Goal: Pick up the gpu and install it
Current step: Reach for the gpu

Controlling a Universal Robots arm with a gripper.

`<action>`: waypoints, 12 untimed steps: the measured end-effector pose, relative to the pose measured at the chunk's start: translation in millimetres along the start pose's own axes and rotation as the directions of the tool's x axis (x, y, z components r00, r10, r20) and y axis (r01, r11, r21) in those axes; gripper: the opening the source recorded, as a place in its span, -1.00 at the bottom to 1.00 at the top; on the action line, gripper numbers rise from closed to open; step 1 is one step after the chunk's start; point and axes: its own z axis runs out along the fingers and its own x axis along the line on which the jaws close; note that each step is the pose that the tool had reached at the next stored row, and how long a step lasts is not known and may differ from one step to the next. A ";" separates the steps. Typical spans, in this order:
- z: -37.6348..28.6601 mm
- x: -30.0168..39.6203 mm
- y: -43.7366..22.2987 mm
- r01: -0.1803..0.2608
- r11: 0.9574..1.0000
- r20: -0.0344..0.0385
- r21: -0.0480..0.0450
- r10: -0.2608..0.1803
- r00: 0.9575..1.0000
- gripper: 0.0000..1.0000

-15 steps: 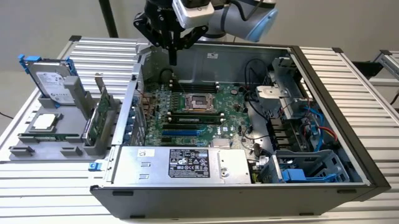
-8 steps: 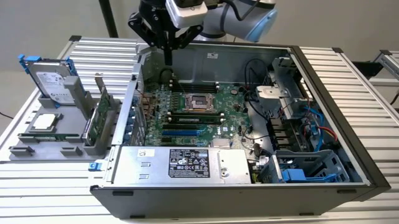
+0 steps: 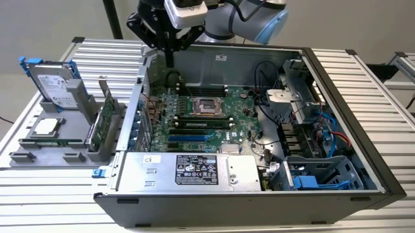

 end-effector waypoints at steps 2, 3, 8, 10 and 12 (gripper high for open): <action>-0.1 2.6 -0.2 0.000 1.000 0.000 0.000 0.000 1.000 -1.00; -0.1 4.0 -0.3 0.001 1.000 0.000 0.000 -0.001 1.000 -1.00; -0.3 10.4 -0.7 0.001 1.000 0.000 0.000 -0.001 1.000 -1.00; -0.3 12.8 -0.8 0.002 1.000 0.000 0.000 -0.002 1.000 -1.00; -0.4 15.3 -1.0 0.002 1.000 0.000 0.000 -0.002 1.000 -1.00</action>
